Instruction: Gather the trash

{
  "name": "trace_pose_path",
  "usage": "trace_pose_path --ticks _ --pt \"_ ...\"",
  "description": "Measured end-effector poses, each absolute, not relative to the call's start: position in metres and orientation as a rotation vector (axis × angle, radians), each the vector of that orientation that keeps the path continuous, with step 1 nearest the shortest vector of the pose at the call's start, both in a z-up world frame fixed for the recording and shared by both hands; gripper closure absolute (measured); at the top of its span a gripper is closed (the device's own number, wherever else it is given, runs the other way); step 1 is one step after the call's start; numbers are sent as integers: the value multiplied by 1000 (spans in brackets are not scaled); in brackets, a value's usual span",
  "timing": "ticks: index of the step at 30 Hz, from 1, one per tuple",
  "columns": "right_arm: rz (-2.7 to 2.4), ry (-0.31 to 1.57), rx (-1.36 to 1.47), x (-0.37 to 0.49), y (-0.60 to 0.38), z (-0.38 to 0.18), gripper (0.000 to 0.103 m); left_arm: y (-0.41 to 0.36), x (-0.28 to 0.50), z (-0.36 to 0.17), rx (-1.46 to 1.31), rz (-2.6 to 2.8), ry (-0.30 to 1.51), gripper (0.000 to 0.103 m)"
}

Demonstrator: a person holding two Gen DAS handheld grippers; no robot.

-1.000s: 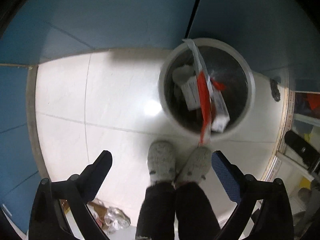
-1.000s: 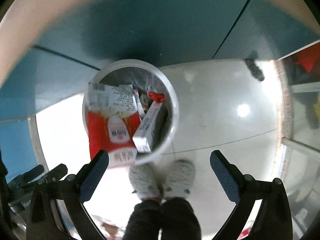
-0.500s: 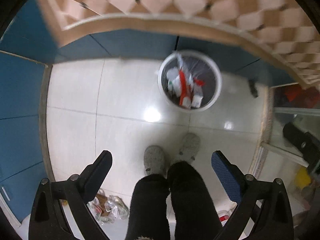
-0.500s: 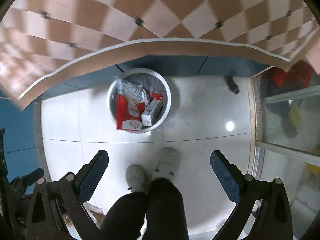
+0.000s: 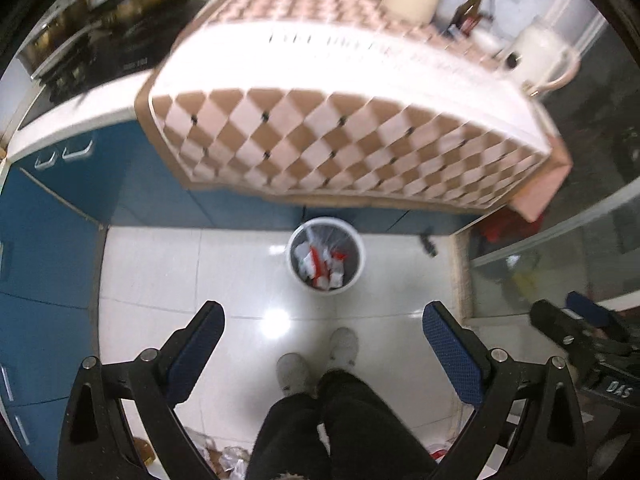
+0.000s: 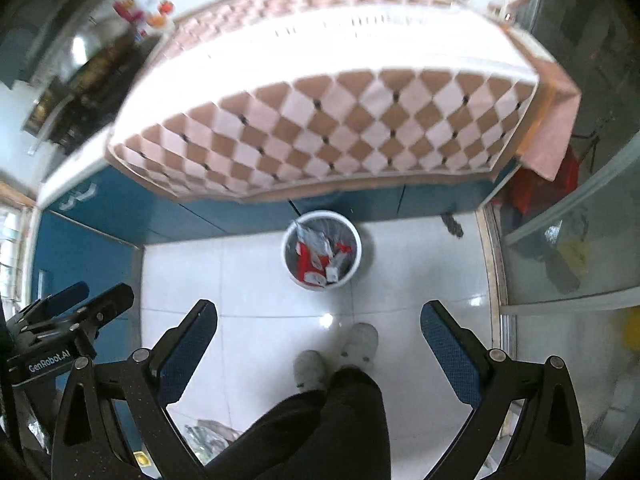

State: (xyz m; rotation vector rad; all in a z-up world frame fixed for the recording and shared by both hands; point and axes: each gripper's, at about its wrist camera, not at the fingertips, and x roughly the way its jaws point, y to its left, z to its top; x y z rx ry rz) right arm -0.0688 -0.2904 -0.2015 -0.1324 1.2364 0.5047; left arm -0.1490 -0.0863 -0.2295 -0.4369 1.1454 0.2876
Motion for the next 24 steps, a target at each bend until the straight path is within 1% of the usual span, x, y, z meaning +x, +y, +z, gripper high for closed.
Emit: trace_pose_path --ticks 5,14,19,24 --pt "544 1195 -87 -92 -300 -146 0 -95 -164 -187 -440 237 1088 2" --pt "648 1169 -42 -114 -316 -81 0 -105 -183 -132 -469 236 1016 1" --pt "677 1157 -48 -112 -326 -62 0 -108 -188 -121 -484 225 1001 1" --pt "707 1167 -62 -111 -327 -62 0 -109 -190 -121 -521 191 981 0"
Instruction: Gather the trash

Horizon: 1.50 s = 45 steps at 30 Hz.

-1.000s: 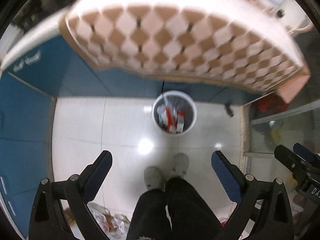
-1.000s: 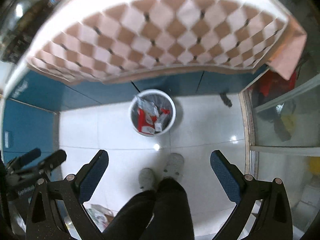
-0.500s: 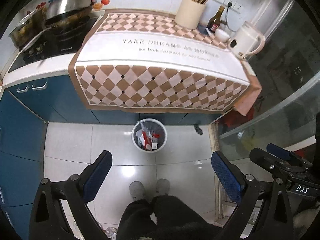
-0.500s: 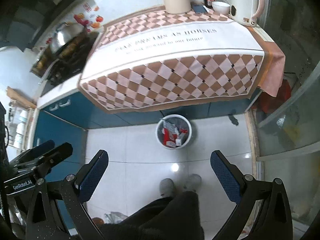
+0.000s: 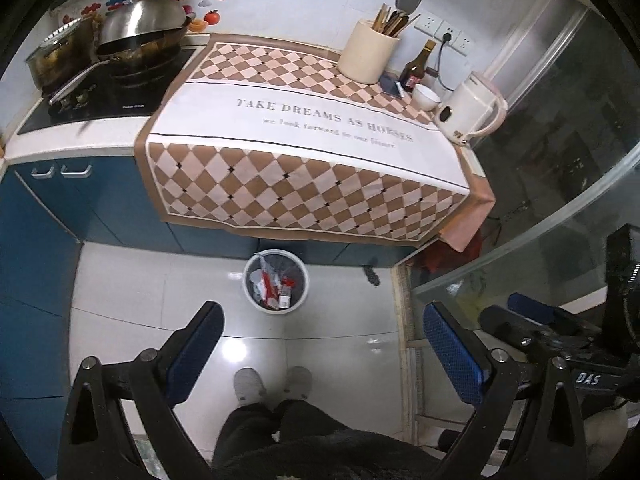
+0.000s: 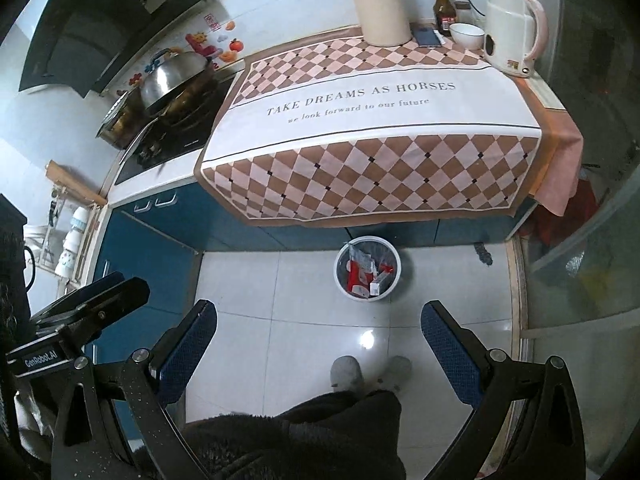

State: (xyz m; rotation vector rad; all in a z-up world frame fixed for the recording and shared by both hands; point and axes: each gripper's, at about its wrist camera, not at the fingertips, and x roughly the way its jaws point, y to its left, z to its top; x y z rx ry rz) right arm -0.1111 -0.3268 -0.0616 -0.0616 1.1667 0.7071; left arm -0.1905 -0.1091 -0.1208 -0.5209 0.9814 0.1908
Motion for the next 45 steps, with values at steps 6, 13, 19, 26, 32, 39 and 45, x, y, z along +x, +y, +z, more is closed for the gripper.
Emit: trace_pose_path --ticks 6,13,19,26,32,39,45 --pt "757 1176 -57 -109 -324 -68 0 -110 -192 -118 -520 189 979 0" --pt "778 1181 -59 -107 -320 -68 0 -108 -194 -116 -512 189 977 0" --pt "792 1188 -66 -104 -317 -68 0 -108 -195 -116 -510 180 985 0" --pt "797 1194 -66 -102 -312 -70 0 -107 -194 -115 -499 170 999 0" --pt "811 1203 -75 -103 -308 -73 0 -104 -195 -119 -508 165 1009 0" --pt "813 1205 -88 -103 -305 -72 0 -102 -195 -121 -518 161 1015 0" --pt "819 1206 -89 -105 -302 -72 0 -101 -197 -124 -532 161 1017 0"
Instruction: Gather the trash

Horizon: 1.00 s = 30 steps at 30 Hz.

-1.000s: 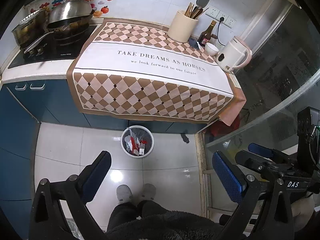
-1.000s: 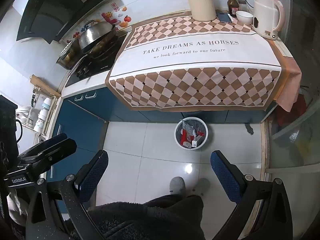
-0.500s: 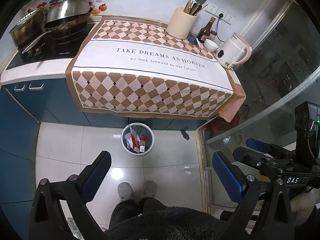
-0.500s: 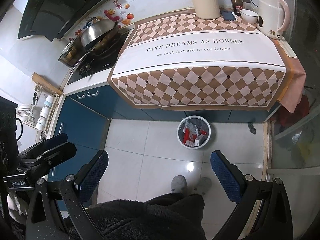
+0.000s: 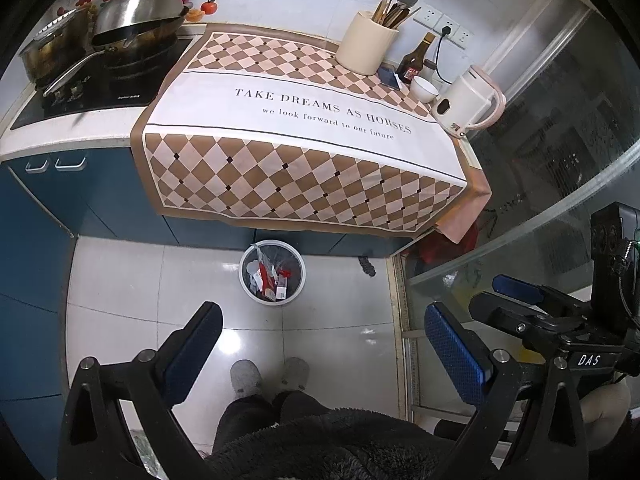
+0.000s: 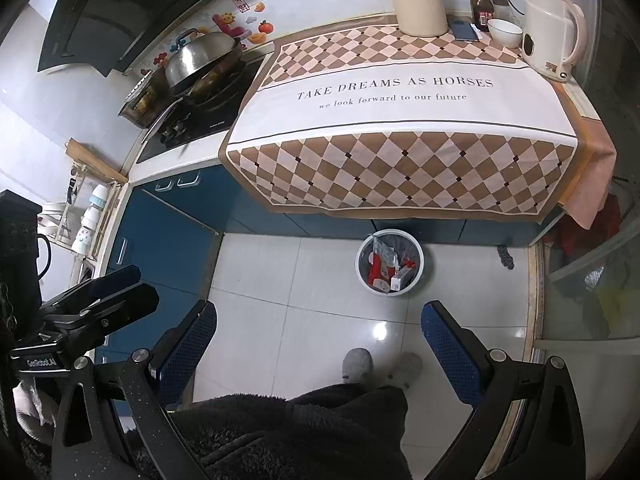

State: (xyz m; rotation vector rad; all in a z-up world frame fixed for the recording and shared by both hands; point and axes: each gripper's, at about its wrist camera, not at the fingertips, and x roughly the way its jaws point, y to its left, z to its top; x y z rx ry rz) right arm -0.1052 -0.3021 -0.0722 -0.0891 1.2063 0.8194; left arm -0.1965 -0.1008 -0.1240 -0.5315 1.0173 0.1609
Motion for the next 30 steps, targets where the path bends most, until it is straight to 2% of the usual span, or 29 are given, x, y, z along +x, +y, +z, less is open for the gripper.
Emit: trace_pose_path --ticks 30 --pt "828 1212 -80 -111 -304 -79 0 -109 -192 -135 -576 151 1029 0"
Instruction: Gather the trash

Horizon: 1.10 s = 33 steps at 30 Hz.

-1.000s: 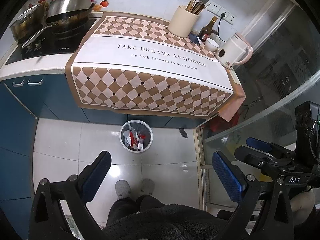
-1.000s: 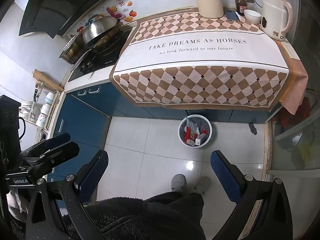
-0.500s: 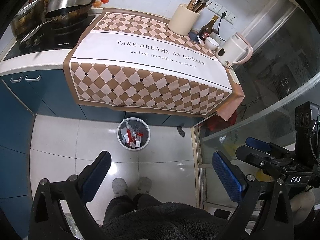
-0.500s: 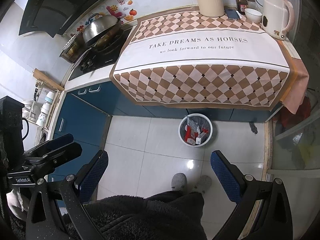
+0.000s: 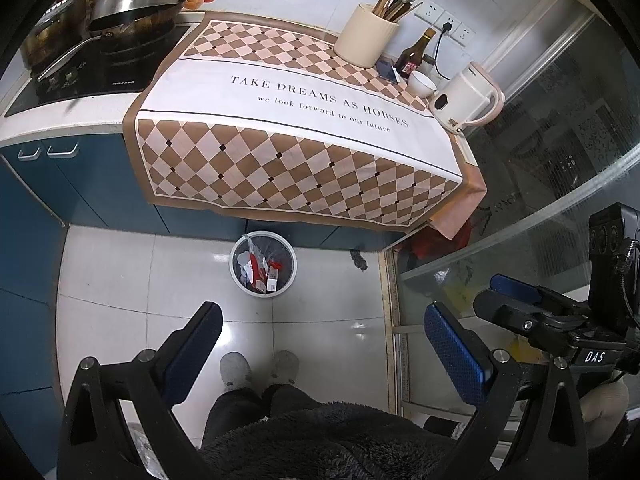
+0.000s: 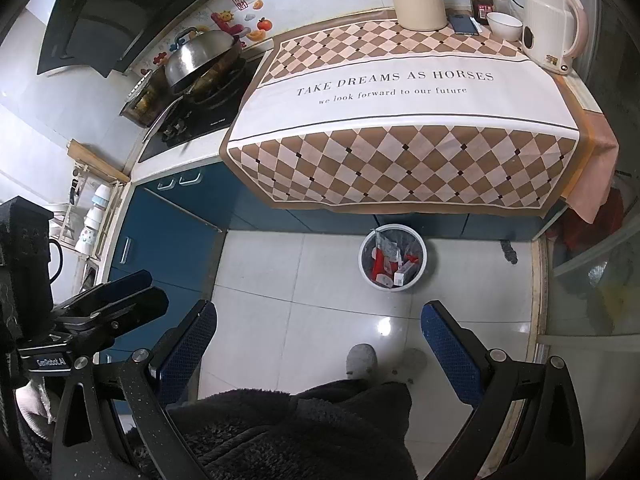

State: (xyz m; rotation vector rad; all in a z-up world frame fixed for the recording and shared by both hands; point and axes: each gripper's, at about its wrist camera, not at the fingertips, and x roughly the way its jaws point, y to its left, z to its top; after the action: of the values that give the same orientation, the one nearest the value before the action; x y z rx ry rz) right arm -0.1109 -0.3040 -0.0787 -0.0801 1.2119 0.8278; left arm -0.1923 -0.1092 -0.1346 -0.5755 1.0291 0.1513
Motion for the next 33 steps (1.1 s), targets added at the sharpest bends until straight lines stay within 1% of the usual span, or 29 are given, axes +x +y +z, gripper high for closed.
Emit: trace_pose_path --ticks 5,33 --pt "828 1216 -59 -117 -309 -84 0 -114 -191 -135 -577 145 1029 0" --pt "814 1227 -8 -112 -318 -78 0 -121 -187 -132 -571 128 1033 0"
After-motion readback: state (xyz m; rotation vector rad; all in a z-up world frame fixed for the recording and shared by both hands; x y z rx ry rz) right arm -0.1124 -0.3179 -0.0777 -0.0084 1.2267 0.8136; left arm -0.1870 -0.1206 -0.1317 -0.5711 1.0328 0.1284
